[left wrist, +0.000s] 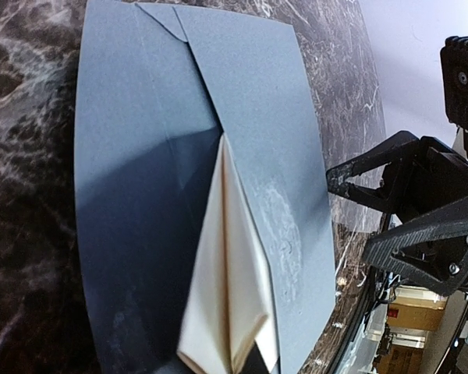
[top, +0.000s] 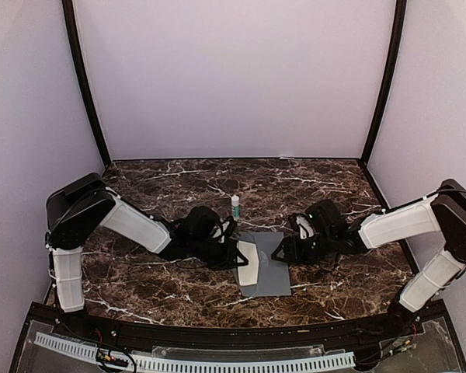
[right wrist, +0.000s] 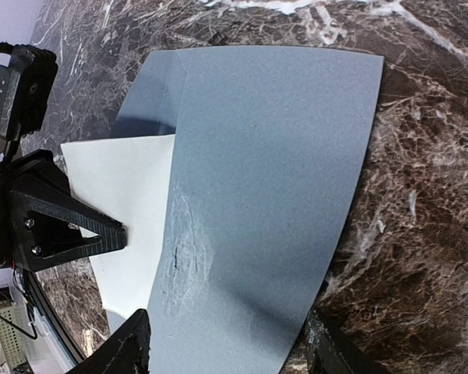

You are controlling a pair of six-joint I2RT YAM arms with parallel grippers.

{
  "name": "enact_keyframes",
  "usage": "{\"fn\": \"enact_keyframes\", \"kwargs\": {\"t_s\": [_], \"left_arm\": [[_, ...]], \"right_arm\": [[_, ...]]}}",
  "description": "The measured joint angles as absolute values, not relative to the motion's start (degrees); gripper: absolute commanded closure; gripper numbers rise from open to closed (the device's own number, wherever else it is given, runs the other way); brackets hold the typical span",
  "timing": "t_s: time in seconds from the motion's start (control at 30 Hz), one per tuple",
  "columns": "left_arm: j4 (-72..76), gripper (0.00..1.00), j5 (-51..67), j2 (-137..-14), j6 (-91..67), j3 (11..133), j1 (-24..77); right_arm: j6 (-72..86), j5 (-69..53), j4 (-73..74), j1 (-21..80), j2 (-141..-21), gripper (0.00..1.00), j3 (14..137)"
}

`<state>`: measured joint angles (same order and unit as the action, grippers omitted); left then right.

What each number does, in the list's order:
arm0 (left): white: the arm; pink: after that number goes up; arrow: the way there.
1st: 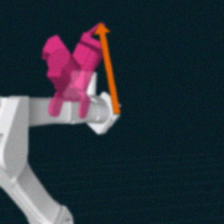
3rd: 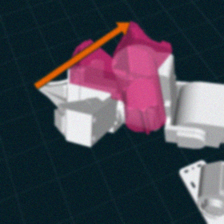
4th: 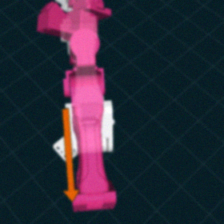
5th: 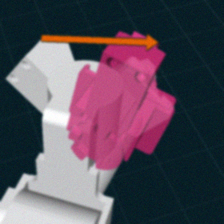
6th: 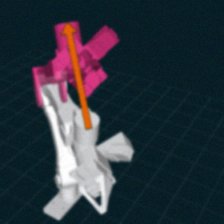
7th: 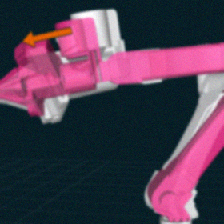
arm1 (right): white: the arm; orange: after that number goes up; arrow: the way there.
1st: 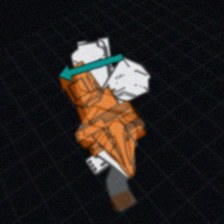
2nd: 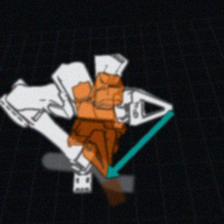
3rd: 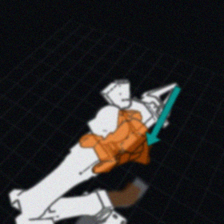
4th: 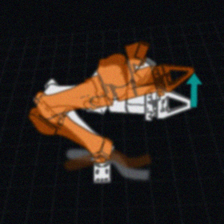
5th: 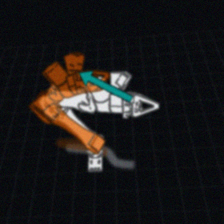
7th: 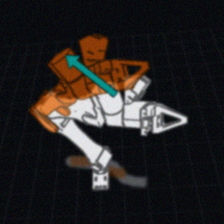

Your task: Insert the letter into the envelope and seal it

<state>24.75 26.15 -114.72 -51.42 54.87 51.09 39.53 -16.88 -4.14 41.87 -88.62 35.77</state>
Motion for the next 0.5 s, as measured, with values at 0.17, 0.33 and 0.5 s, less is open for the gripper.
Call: {"fn": "enact_keyframes", "kwargs": {"t_s": [0.17, 0.33, 0.5], "left_arm": [[24.71, 1.00, 26.09, -115.61, -51.42, 56.23, 51.33], [24.34, 1.00, 25.98, -116.20, -51.31, 57.25, 51.40], [22.96, 1.00, 25.82, -116.46, -50.54, 58.08, 51.51]], "right_arm": [[39.79, -16.97, -4.29, 42.52, -88.88, 0.36, 35.97], [40.03, -16.95, -4.29, 42.98, -89.10, 0.36, 36.21], [40.34, -16.88, -4.29, 43.16, -89.14, 0.36, 36.27]]}}
